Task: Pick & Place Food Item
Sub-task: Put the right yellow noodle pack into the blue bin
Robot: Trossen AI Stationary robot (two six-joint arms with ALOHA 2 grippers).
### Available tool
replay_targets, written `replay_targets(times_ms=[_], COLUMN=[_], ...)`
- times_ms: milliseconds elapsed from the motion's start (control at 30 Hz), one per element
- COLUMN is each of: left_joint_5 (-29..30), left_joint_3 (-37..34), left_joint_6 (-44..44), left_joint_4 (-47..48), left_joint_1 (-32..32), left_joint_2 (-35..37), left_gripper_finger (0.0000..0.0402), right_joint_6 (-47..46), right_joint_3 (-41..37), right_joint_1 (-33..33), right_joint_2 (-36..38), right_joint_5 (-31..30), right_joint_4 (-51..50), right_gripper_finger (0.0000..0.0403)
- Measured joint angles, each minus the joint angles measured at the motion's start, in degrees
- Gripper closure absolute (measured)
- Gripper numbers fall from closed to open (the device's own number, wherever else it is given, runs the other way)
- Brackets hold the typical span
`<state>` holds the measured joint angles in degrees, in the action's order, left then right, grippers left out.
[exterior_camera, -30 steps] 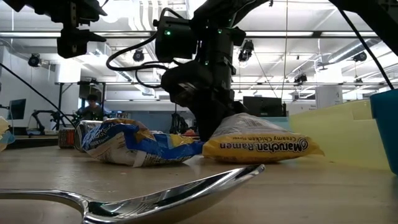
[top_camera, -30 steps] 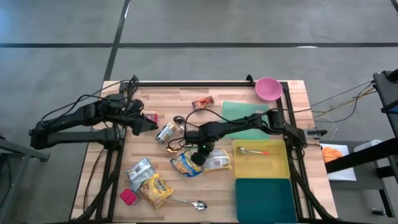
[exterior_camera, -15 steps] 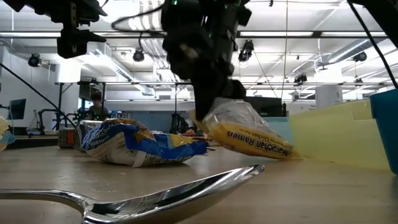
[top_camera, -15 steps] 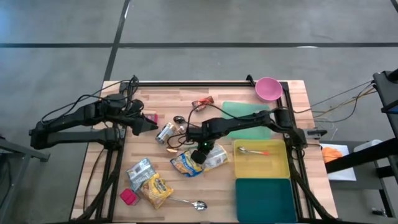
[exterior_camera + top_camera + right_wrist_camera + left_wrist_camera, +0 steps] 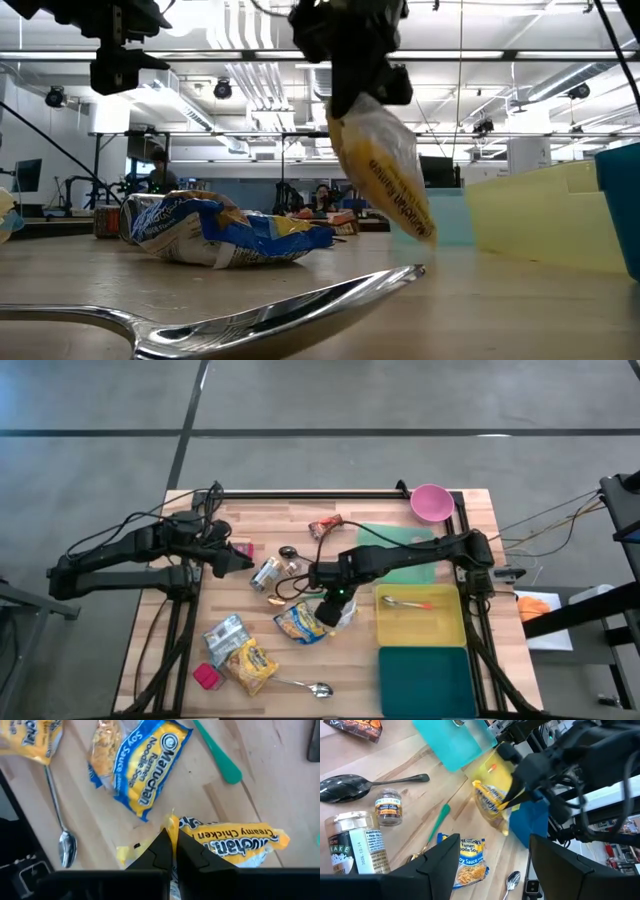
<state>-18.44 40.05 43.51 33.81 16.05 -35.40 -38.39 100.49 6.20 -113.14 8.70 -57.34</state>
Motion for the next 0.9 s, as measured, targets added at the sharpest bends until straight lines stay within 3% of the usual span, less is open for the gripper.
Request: replay_targets(times_ms=[533, 900], left_joint_5=[-0.02, -0.25], left_joint_3=[0.0, 0.0], left_joint_6=[-0.04, 0.26], left_joint_4=[0.38, -0.12], left_joint_1=[-0.04, -0.04], left_joint_2=[0.0, -0.34], left_gripper_finger=[0.0159, 0.0159], right_joint_6=[-2.06, -11.91], right_joint_3=[-0.16, -0.25], right_joint_1=[3.48, 12.42], right_joint_2=[10.09, 18.56], right_joint_5=[-1.34, -2.21], right_joint_4=[-7.33, -18.47], right_gripper_finger=[0.0395, 0.0395])
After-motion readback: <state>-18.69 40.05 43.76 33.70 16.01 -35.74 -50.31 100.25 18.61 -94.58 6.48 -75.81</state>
